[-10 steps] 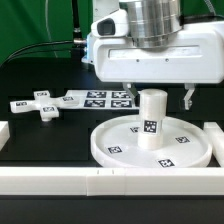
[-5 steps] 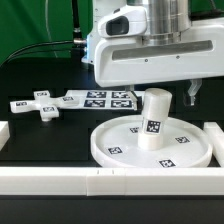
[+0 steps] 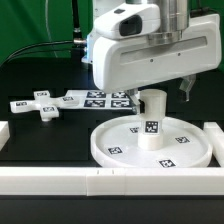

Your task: Assemble round table

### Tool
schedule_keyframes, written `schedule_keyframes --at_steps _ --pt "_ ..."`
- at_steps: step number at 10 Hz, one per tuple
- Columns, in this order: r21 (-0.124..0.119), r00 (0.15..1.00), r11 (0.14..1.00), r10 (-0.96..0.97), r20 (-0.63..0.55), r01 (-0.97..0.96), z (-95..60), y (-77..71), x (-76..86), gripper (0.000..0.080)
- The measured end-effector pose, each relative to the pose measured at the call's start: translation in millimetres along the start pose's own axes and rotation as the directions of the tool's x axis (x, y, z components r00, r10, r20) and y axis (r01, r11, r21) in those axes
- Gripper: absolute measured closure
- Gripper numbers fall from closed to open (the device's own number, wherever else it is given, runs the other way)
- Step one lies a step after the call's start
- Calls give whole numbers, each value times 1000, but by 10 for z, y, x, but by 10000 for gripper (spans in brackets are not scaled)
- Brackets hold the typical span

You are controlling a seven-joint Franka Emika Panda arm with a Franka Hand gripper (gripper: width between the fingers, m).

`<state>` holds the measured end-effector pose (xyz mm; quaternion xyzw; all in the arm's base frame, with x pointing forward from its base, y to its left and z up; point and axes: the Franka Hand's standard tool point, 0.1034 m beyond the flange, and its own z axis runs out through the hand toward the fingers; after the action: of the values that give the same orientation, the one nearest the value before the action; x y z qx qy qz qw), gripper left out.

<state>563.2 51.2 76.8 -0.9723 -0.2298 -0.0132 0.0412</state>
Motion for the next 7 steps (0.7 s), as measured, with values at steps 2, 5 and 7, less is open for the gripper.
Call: schedule_keyframes --at_steps 2,5,7 --pt "-15 983 983 -183 8 183 -5 7 26 150" --pt "-17 927 927 -374 17 374 0 31 10 150" --pt "-15 876 876 -482 20 482 2 47 1 150"
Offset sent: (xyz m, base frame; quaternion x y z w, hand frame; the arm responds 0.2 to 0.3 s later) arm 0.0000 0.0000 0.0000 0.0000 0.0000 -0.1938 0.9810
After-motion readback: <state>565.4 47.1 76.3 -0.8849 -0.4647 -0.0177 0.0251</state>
